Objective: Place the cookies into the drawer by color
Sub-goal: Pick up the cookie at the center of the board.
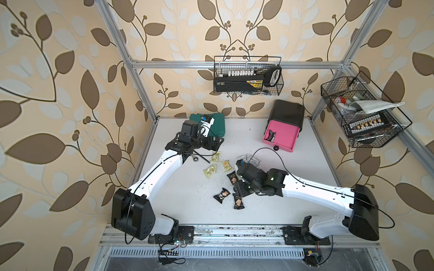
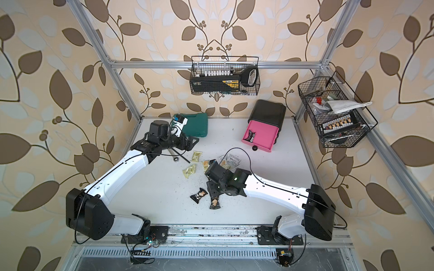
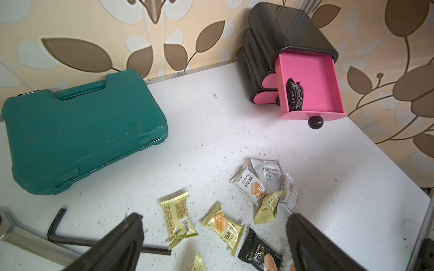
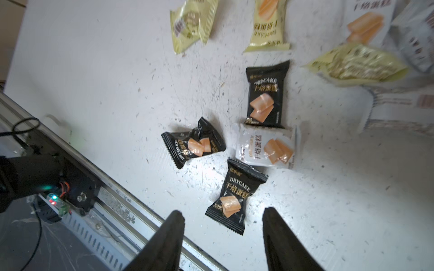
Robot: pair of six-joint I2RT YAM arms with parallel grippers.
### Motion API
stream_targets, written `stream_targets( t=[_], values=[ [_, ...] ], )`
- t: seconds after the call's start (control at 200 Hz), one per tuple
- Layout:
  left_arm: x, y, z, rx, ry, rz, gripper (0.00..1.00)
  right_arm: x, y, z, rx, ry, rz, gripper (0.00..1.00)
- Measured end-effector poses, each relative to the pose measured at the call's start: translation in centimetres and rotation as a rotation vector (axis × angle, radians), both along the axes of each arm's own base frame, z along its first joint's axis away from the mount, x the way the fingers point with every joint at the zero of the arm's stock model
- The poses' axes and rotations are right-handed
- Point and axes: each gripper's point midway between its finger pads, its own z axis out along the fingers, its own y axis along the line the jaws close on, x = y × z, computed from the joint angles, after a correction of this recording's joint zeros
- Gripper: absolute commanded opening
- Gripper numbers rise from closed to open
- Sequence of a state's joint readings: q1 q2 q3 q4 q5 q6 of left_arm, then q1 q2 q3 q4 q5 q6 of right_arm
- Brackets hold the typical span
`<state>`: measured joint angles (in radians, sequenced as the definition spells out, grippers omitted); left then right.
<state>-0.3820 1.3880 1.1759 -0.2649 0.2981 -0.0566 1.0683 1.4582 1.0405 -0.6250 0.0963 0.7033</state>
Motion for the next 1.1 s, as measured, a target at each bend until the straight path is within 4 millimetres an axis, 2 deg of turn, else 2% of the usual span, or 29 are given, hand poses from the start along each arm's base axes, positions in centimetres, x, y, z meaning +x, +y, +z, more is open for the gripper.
stream_targets(
  t=[0.1,0.255,0.425,0.58,0.675,1.1],
  values=[
    [-0.1,-0.2,0.0,0.0,-0.001,-0.006,0.98,-1.3,0.1,-2.6,-0.041,0.048,-0.009,0.55],
    [-0.1,-0.2,0.0,0.0,0.0,-0.006,0.98,-2.2,-1.0,-5.8,-0.091,0.104,-0.052,0.56],
    [-0.1,-0.2,0.0,0.0,0.0,-0.006,0.98,-2.3,-0.5,-7.3,-0.096,0.131,-0.064,0.61],
    [-0.1,-0.2,0.0,0.0,0.0,-0.006,0.98,-2.2,0.0,-8.5,-0.094,0.147,-0.075,0.6],
    [-0.1,-0.2,-0.1,0.001,0.001,-0.006,0.98,-2.2,-0.1,-9.5,-0.116,0.157,-0.085,0.57],
    [-0.2,-0.5,-0.3,0.004,0.006,-0.013,0.98,-1.4,-0.5,-9.3,-0.121,0.121,-0.138,0.28]
  ],
)
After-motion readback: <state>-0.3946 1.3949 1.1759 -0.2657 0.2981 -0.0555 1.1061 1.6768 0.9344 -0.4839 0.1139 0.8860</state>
